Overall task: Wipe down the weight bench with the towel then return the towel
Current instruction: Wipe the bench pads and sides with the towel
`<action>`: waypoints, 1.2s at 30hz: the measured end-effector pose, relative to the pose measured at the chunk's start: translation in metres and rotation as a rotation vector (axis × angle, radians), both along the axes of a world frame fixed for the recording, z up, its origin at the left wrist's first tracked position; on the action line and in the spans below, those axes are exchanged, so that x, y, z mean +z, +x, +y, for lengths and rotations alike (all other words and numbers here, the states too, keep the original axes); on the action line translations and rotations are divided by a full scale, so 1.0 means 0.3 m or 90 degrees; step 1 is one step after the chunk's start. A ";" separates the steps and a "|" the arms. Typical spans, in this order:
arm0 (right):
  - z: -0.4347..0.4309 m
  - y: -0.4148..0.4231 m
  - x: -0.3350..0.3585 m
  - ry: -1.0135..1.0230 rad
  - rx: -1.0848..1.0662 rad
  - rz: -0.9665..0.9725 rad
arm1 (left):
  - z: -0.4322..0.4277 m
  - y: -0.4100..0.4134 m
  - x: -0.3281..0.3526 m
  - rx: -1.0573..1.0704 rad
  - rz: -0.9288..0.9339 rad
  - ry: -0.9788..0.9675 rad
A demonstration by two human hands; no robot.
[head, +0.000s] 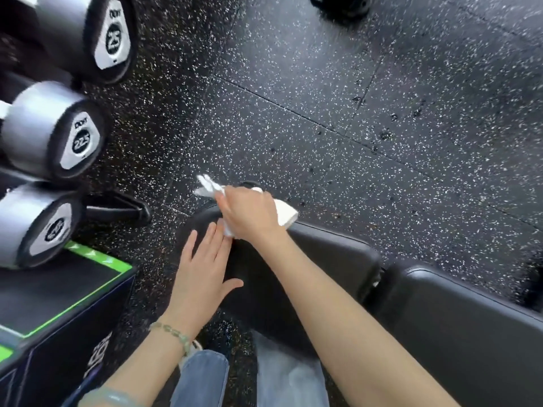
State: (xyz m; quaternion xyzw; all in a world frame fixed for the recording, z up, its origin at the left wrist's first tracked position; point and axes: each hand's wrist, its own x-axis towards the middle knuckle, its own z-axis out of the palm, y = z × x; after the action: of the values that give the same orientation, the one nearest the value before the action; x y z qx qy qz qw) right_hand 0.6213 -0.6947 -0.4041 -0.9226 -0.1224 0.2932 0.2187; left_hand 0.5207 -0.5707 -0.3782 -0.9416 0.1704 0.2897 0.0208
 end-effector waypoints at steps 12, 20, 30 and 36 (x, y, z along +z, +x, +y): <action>-0.385 -0.143 0.030 -0.047 -0.119 0.146 | 0.036 -0.025 -0.008 0.053 -0.007 -0.073; 0.020 -0.028 -0.031 -0.056 -0.054 -0.007 | 0.175 -0.174 -0.028 0.164 -0.057 -0.125; 0.233 -0.101 -0.064 -0.025 0.261 -0.231 | 0.256 -0.260 -0.040 0.173 -0.047 -0.188; 0.109 -0.094 -0.043 -0.112 -0.135 -0.179 | 0.273 -0.259 -0.041 0.192 -0.046 -0.231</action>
State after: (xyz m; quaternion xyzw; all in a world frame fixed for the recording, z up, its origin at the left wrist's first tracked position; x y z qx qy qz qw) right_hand 0.5930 -0.6622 -0.4171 -0.9777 -0.0278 0.1466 0.1478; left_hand 0.4429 -0.4888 -0.3904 -0.9544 0.0763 0.2204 -0.1863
